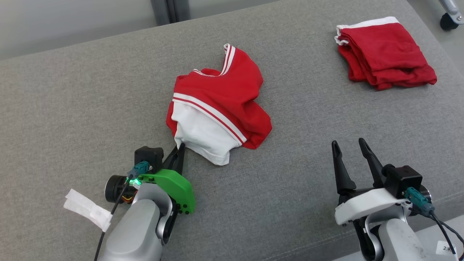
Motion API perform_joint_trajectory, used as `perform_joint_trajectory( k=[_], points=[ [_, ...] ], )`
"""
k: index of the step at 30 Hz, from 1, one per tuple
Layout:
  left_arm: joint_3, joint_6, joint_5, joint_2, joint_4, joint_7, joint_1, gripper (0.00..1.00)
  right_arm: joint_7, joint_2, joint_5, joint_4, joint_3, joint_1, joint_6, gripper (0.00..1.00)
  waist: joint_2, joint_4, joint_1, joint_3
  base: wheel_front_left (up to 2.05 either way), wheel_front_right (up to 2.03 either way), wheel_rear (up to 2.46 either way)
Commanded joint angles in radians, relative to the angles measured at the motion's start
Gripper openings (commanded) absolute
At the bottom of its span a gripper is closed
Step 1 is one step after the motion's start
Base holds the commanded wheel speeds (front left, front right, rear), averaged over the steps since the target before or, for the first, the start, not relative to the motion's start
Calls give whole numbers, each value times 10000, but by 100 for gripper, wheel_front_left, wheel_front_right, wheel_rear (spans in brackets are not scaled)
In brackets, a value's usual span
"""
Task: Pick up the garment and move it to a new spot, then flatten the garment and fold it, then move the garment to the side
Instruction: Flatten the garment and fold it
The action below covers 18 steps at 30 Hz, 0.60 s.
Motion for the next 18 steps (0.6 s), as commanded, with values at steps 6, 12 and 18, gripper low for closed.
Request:
perform_joint_trajectory(
  k=[6, 12, 18],
  points=[
    [-338, -32, -109, 13, -868, -220, 221, 0, -48, -22, -6, -6, -144, 130, -16, 100, -1, 440, 0, -308, 0, 0, 0],
    [-477, 149, -248, 4, -3003, -359, 92, 0, -48, -22, -61, 19, -204, 194, -17, 100, -1, 759, 0, -607, 0, 0, 0],
    [-77, 761, -512, 77, -5026, -297, -231, 0, -49, -24, -46, 16, -201, 265, -16, 100, -1, 954, 0, -806, 0, 0, 0]
  ],
)
